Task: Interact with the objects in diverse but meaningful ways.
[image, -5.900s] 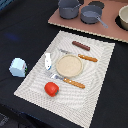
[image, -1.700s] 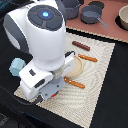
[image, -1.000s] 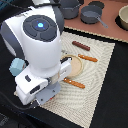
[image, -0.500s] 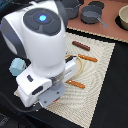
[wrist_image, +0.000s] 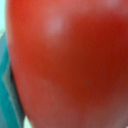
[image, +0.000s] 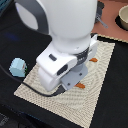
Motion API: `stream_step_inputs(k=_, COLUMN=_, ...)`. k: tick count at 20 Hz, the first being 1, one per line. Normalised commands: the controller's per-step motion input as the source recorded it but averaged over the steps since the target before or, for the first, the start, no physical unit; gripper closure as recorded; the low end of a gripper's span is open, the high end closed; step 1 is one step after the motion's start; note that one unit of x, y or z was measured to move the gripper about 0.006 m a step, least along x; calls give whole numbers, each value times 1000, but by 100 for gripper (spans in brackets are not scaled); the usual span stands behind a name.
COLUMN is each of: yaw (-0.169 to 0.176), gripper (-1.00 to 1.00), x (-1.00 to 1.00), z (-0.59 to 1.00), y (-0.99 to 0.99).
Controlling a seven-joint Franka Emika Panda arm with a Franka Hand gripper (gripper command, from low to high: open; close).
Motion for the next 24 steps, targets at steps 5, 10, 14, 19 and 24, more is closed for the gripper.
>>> stream_step_inputs(k=5, yaw=27, gripper=100, x=-270, z=-67, y=569)
stream_step_inputs(k=10, yaw=35, gripper=100, x=-402, z=0, y=609)
stream_step_inputs(k=14, yaw=38, gripper=100, x=-384, z=0, y=666)
stream_step_inputs(k=19, yaw=43, gripper=100, x=-365, z=-49, y=580)
stream_step_inputs(k=24, yaw=47, gripper=100, x=-388, z=-147, y=397)
